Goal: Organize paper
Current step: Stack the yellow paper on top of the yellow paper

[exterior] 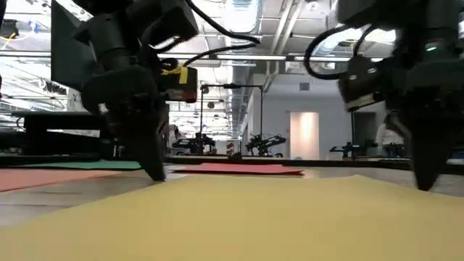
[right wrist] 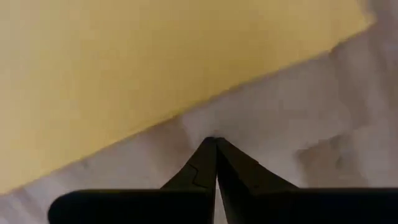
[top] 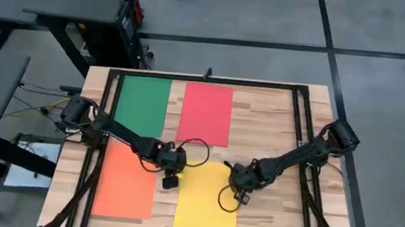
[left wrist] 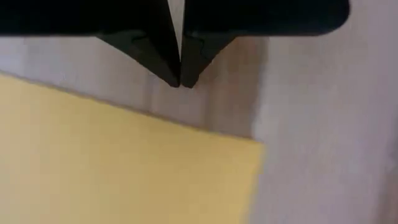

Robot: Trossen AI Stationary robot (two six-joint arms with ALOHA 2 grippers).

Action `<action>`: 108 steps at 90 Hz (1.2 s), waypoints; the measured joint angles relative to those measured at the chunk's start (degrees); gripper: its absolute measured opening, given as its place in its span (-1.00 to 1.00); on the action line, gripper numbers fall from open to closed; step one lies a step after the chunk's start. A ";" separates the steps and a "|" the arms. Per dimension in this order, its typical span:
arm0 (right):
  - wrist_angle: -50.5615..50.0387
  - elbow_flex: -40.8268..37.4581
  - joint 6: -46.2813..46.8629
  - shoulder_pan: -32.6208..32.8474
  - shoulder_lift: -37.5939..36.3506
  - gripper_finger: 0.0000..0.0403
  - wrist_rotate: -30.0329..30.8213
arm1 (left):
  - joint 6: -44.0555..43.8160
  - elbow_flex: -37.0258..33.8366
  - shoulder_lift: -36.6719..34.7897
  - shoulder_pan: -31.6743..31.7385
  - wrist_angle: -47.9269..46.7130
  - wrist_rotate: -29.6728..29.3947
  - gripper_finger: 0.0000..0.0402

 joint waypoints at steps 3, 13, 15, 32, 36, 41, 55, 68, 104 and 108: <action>0.18 -0.03 1.36 1.27 0.00 -1.00 -0.17 | -1.30 0.00 -0.02 -1.57 -0.05 -0.11 -1.00; 2.00 -0.10 6.69 5.69 0.00 -1.00 -0.84 | -7.25 0.00 0.23 -7.02 0.55 -0.30 -1.00; 2.67 -0.12 7.78 6.63 0.00 -1.00 -1.09 | -8.50 0.00 0.25 -8.20 0.91 -0.62 -1.00; 11.43 -0.15 15.48 13.60 0.85 -1.00 -1.88 | -16.64 -0.12 0.48 -16.63 8.56 -2.59 -1.00; 13.47 -0.08 16.65 14.70 1.98 -1.00 -1.45 | -17.99 -0.11 0.86 -18.16 9.99 -3.88 -1.00; 13.72 0.41 17.87 15.75 3.61 -1.00 -1.20 | -19.82 0.00 1.86 -19.44 11.11 -4.42 -1.00; 8.46 5.83 18.33 17.65 8.58 -1.00 0.10 | -22.63 3.62 6.82 -21.76 11.19 -5.50 -1.00; 3.41 10.74 18.61 17.91 10.85 -1.00 0.33 | -22.14 9.93 11.95 -22.23 8.00 -5.39 -1.00; 4.22 12.69 19.04 17.65 11.34 -1.00 -0.27 | -22.24 19.57 16.87 -21.92 -4.05 -4.25 -1.00; 4.59 12.69 19.12 17.65 11.34 -1.00 -0.28 | -22.31 19.61 16.87 -21.92 -3.85 -4.21 -1.00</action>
